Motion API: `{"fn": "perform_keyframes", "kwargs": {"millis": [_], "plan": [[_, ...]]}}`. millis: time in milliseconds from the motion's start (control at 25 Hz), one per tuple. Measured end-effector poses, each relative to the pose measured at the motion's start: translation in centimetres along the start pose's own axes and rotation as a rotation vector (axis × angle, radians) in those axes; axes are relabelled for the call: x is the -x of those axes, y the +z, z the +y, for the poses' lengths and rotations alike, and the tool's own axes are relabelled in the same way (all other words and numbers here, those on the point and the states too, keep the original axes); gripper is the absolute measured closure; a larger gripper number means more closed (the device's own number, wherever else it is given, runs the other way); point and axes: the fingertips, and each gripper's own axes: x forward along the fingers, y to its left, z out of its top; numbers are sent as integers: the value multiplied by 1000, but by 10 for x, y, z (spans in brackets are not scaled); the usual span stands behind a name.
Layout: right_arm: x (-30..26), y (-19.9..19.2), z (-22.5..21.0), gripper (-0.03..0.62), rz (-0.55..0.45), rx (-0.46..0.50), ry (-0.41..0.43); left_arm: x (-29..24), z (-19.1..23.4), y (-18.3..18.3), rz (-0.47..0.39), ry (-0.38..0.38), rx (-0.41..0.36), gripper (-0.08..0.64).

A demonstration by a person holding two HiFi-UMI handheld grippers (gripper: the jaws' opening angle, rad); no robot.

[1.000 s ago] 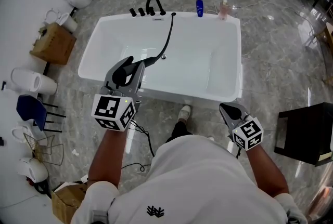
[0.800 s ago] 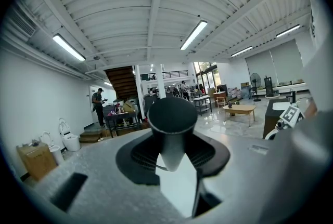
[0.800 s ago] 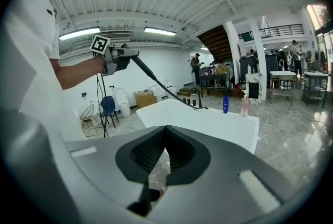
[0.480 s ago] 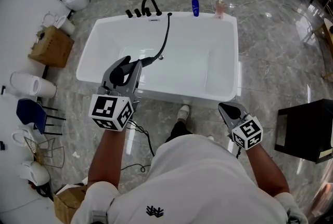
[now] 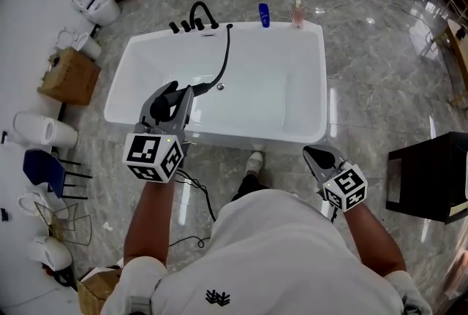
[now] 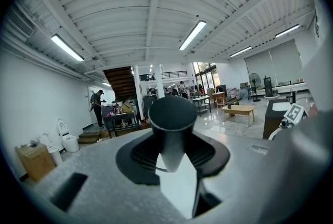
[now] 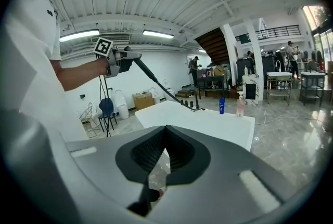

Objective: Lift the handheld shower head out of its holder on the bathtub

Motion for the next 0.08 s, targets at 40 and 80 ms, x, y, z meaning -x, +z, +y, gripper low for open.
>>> {"fn": "perform_keyframes", "kwargs": {"millis": [40,80], "plan": [[4,-1,-2,581,-1,1,-2,0,-3,1,0,1,-2,426],[8,-2,-3,581,-2,2,-3,-1,-6,2,0,1,-5,426]]}}
